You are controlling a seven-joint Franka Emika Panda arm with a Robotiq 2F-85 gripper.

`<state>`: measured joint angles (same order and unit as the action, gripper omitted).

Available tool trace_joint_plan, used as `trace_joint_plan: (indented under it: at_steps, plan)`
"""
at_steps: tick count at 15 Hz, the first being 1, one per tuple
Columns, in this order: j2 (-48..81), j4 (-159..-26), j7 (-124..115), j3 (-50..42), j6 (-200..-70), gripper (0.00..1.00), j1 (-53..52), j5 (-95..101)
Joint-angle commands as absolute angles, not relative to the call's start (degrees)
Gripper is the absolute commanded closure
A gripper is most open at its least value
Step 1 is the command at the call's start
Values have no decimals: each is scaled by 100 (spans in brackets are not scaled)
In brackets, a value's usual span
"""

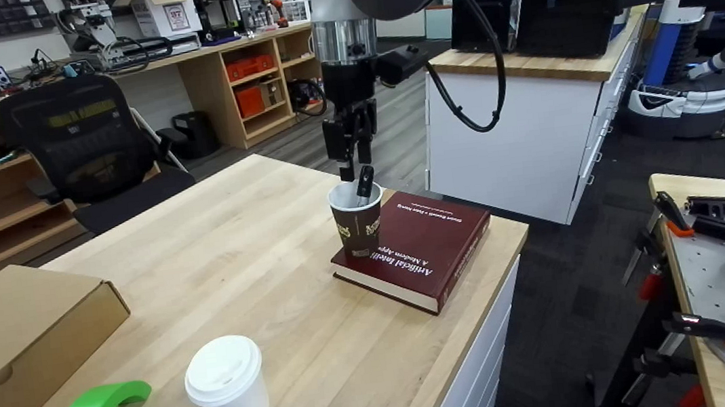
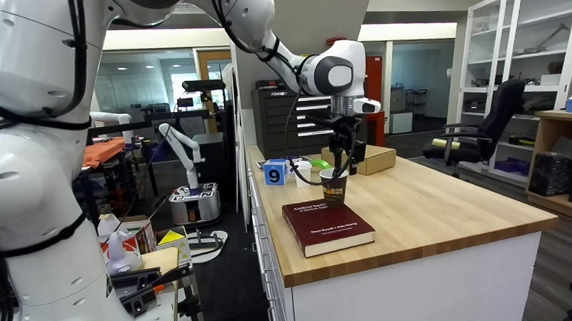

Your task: Put the sharpie on the table

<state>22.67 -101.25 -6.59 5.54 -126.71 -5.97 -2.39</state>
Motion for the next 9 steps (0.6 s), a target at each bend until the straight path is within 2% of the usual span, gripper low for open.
trace_joint_plan:
  at_steps: [1,9]
  plan:
    - [2107,-10178,-674,536,-12433,0,-628,-319]
    - [2099,-10243,-696,591,-12027,0,-678,-506]
